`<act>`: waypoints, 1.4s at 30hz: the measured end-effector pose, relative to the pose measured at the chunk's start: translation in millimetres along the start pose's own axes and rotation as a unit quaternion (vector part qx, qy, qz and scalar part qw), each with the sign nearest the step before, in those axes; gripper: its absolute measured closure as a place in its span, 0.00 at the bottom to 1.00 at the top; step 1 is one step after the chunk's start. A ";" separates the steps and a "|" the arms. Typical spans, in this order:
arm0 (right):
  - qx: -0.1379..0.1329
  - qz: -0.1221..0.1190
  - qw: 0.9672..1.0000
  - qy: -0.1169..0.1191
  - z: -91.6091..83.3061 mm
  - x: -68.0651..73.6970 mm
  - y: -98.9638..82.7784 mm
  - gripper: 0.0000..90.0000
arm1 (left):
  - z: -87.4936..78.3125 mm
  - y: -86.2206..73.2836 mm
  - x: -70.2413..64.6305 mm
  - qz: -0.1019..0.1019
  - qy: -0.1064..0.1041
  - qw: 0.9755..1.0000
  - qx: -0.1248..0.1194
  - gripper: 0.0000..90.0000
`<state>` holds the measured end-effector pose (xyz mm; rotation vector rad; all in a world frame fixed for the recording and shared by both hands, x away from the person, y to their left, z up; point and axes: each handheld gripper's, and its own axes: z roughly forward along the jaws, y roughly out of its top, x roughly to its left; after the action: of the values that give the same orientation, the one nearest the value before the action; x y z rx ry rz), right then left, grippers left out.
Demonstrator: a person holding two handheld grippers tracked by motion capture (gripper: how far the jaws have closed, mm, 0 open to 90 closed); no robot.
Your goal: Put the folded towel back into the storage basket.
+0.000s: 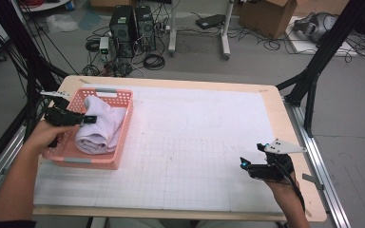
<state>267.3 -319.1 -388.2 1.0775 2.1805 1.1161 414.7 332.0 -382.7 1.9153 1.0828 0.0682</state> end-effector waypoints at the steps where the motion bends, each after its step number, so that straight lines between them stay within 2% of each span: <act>1: -0.001 -0.001 1.000 0.000 0.4 0.1 0.1 0.19 | 3.7 1.4 -0.5 -0.013 0.030 0.999 0.029 0.78; 2: -0.001 -0.001 1.000 0.000 0.8 0.1 0.1 0.19 | 4.6 1.9 -0.3 -0.022 0.058 0.997 0.042 0.77; 3: 0.000 0.000 1.000 0.000 1.1 0.0 0.0 0.19 | 4.7 2.5 0.2 -0.036 0.089 0.994 0.049 0.74; 4: 0.000 0.000 1.000 0.000 1.1 0.0 0.0 0.19 | 4.7 2.5 0.2 -0.036 0.089 0.994 0.049 0.68; 5: 0.000 -0.001 1.000 0.001 1.4 0.2 -0.1 0.19 | 3.1 3.6 0.9 -0.052 0.125 0.989 0.055 0.59; 6: -0.002 -0.002 1.000 0.001 1.1 0.5 -0.2 0.19 | -5.2 5.9 -1.1 -0.062 0.183 0.980 0.040 0.51; 8: -0.004 -0.002 1.000 0.001 -0.7 1.4 -0.3 0.19 | -19.4 7.9 -4.3 -0.074 0.196 0.978 0.003 0.53; 9: -0.006 -0.004 1.000 0.001 -1.5 1.4 -0.5 0.19 | -26.0 9.4 -7.9 -0.078 0.216 0.973 -0.019 0.46; 10: -0.007 -0.004 1.000 0.001 -2.0 1.5 -0.7 0.19 | -31.1 10.3 -11.8 -0.074 0.222 0.971 -0.037 0.43; 11: -0.007 -0.003 1.000 0.001 -2.6 1.5 -1.0 0.19 | -33.1 11.4 -15.9 -0.069 0.214 0.974 -0.042 0.47; 12: -0.007 0.000 1.000 0.001 -2.8 1.9 -1.0 0.19 | -31.3 12.1 -20.5 -0.067 0.197 0.977 -0.041 0.49; 13: -0.009 -0.001 1.000 0.002 -2.8 2.1 -1.0 0.19 | -31.3 12.1 -20.5 -0.067 0.197 0.977 -0.041 0.51; 14: -0.012 -0.002 1.000 0.002 -2.5 2.3 -1.0 0.19 | -16.3 11.7 -29.9 -0.053 0.177 0.983 -0.013 0.52; 15: -0.014 -0.002 1.000 0.003 -2.1 2.9 -1.0 0.19 | -5.6 10.9 -32.8 -0.047 0.177 0.983 0.016 0.52; 16: -0.016 -0.002 1.000 0.004 -1.7 3.6 -1.0 0.19 | 5.4 9.6 -34.2 -0.048 0.181 0.981 0.040 0.51; 18: -0.017 -0.003 1.000 0.008 -0.6 5.6 -1.4 0.19 | 24.5 8.2 -35.0 -0.045 0.199 0.975 0.083 0.51; 20: -0.018 -0.004 1.000 0.010 -0.3 6.9 -1.5 0.19 | 41.1 6.8 -34.5 -0.045 0.214 0.970 0.108 0.52; 22: -0.020 -0.005 1.000 0.009 -0.6 6.6 -1.5 0.19 | 54.5 5.4 -32.6 -0.037 0.212 0.969 0.125 0.50; 23: -0.021 -0.006 1.000 0.010 -1.0 6.0 -1.5 0.19 | 59.5 5.2 -32.3 -0.025 0.211 0.969 0.123 0.50; 24: -0.022 -0.005 1.000 0.009 -1.3 5.5 -1.6 0.19 | 62.7 5.2 -32.0 -0.011 0.207 0.971 0.118 0.50; 27: -0.021 -0.004 1.000 0.010 -1.7 5.5 -1.9 0.19 | 67.4 3.3 -31.0 0.034 0.181 0.979 0.092 0.53; 28: -0.021 -0.004 1.000 0.010 -1.6 5.5 -1.9 0.19 | 68.3 1.9 -31.1 0.056 0.166 0.981 0.084 0.55; 30: -0.021 -0.003 1.000 0.012 -0.9 6.0 -1.6 0.19 | 66.6 2.0 -31.0 0.075 0.155 0.982 0.079 0.57; 31: -0.022 -0.005 1.000 0.011 -0.5 5.8 -1.4 0.19 | 64.1 2.4 -30.7 0.069 0.155 0.983 0.069 0.57; 32: -0.022 -0.006 1.000 0.011 -0.2 5.9 -1.3 0.19 | 60.4 3.6 -30.6 0.052 0.155 0.985 0.050 0.56; 33: -0.022 -0.006 1.000 0.011 -0.3 6.0 -1.0 0.19 | 55.1 5.7 -30.6 0.032 0.156 0.987 0.028 0.49; 34: -0.022 -0.004 1.000 0.011 -0.3 6.2 -0.7 0.19 | 49.3 7.7 -32.4 0.021 0.155 0.988 0.001 0.42; 35: -0.022 -0.003 1.000 0.010 -0.6 6.4 -0.5 0.19 | 42.8 9.5 -35.9 0.028 0.151 0.988 -0.024 0.42; 36: -0.023 -0.003 1.000 0.010 -0.8 6.2 -0.5 0.19 | 36.3 11.2 -41.0 0.036 0.151 0.987 -0.052 0.42; 38: -0.025 -0.005 1.000 0.007 -0.9 5.5 -1.2 0.19 | 23.4 13.1 -52.6 0.044 0.129 0.984 -0.114 0.40; 40: -0.027 -0.005 1.000 0.005 -0.8 4.2 -3.0 0.19 | 13.2 11.0 -67.0 0.051 0.106 0.976 -0.184 0.33; 41: -0.029 -0.003 1.000 0.004 -0.5 3.0 -3.9 0.19 | 10.5 9.5 -74.9 0.052 0.102 0.971 -0.211 0.28; 42: -0.031 0.002 1.000 0.002 -0.4 2.0 -4.8 0.19 | 9.5 7.9 -82.7 0.053 0.099 0.967 -0.229 0.23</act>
<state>263.7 -319.4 -392.1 1.0548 2.1334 1.1821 373.3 265.7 -353.3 1.5647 0.9892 0.5353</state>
